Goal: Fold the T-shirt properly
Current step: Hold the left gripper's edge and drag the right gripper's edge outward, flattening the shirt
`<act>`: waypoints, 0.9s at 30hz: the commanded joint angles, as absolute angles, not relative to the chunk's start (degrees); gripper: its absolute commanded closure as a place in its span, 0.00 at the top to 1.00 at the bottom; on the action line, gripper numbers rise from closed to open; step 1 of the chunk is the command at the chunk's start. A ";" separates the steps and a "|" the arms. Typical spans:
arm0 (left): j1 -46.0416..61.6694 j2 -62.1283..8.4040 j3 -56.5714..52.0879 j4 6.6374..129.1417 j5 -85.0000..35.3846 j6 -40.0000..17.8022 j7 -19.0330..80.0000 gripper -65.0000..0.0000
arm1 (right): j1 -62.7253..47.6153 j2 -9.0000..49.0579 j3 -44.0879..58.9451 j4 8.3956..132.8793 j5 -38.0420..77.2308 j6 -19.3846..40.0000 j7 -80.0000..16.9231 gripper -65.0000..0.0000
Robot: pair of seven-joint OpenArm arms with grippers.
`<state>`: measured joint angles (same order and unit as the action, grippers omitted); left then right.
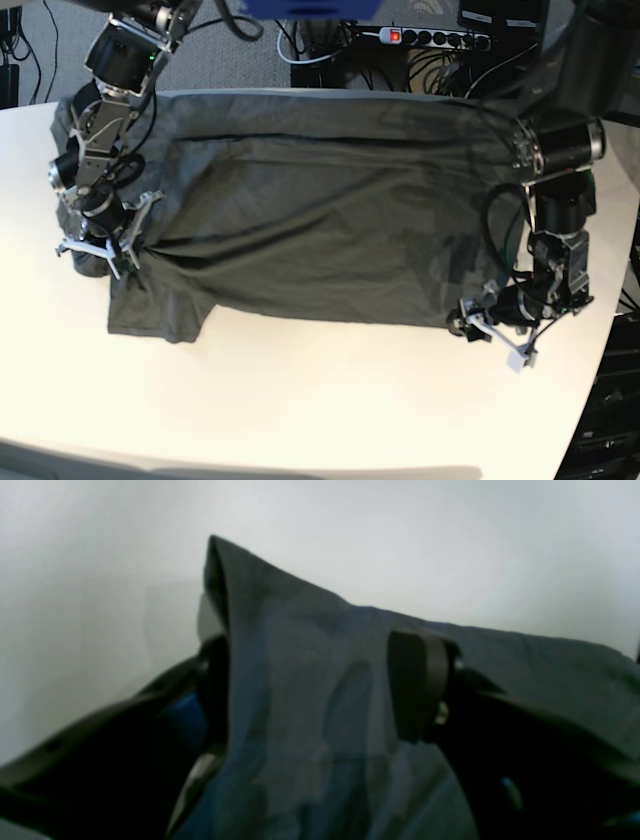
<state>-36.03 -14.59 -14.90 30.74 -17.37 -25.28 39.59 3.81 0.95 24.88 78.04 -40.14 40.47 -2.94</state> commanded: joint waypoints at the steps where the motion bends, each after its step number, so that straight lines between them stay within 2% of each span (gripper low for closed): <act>1: -36.70 -14.73 -14.81 30.73 -16.48 -25.01 41.80 0.60 | 4.97 1.54 24.84 79.25 -39.60 40.00 -1.89 0.08; 3: -36.70 -14.90 -14.81 30.73 -16.66 -25.01 41.89 0.48 | 4.97 1.54 24.84 79.25 -39.60 40.00 -1.89 0.08; 7: -36.70 -15.08 -14.81 30.73 -16.57 -25.01 41.89 0.15 | 5.05 1.54 24.84 79.16 -39.60 40.00 -1.89 0.08; 9: -36.62 -15.08 -14.81 30.73 -16.57 -25.01 41.98 0.08 | 4.97 1.54 24.84 79.16 -39.60 40.00 -1.89 0.08; 22: -35.74 -18.07 -15.08 31.69 -17.27 -25.71 44.35 0.06 | 4.00 1.63 25.01 79.34 -39.69 40.00 -1.63 0.08; 27: -31.34 -19.56 -15.08 40.84 -20.62 -30.02 49.01 0.06 | 1.98 2.42 25.01 83.03 -39.69 40.00 -1.54 0.08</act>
